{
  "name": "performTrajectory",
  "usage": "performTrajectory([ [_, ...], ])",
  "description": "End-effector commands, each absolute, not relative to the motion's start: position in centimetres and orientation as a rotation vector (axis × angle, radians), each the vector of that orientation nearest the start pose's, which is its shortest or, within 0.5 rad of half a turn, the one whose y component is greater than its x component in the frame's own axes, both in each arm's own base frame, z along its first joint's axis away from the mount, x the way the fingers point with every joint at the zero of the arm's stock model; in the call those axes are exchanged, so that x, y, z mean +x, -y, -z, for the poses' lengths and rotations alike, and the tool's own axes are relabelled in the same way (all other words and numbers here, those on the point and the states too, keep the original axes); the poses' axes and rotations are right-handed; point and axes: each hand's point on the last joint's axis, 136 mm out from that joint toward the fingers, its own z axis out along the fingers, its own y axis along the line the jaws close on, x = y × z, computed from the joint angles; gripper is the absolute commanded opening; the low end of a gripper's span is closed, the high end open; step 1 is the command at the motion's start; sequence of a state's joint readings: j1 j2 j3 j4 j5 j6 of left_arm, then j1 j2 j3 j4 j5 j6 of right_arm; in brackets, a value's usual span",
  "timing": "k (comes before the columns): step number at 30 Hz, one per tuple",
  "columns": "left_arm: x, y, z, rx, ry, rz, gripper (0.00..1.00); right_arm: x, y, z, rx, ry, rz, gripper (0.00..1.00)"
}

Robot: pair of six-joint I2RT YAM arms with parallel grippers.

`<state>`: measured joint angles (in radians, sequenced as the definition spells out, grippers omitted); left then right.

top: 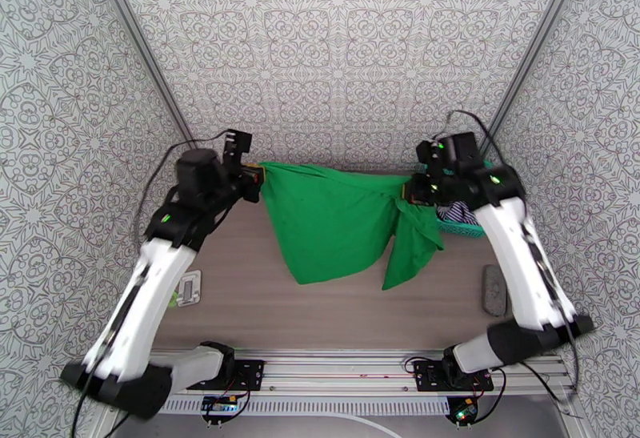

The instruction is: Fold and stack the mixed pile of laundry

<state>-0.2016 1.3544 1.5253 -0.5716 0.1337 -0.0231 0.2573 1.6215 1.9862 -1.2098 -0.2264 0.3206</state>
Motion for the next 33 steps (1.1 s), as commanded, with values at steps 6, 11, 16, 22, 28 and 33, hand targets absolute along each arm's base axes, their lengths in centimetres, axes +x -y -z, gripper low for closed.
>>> performTrajectory([
  [6, 42.6, 8.9, -53.0, 0.250, -1.516, 0.228, 0.00, 44.5, -16.0, -46.6, -0.137, -2.037, -0.683, 0.00],
  [11, 39.3, 7.4, -52.0, 0.229, -1.530, 0.175, 0.00, 42.1, -15.8, -46.1, -0.168, -2.061, -0.688, 0.00],
  [16, 34.6, 6.9, -40.8, 0.169, -1.782, 0.206, 0.01, 37.4, -15.8, -36.7, -0.137, -2.256, -0.753, 0.06],
  [22, 27.4, 6.9, -24.7, 0.018, -2.156, 0.297, 0.96, 29.1, -14.3, -20.9, -0.071, -2.667, -0.691, 0.56],
  [28, 27.5, 7.5, -20.7, -0.051, -2.271, 0.374, 0.90, 27.2, -11.1, -16.2, -0.004, -2.855, -0.434, 0.76],
  [33, 32.4, 9.6, -18.3, -0.031, -2.365, 0.436, 0.79, 29.9, -10.1, -15.1, 0.084, -2.857, -0.321, 0.77],
])
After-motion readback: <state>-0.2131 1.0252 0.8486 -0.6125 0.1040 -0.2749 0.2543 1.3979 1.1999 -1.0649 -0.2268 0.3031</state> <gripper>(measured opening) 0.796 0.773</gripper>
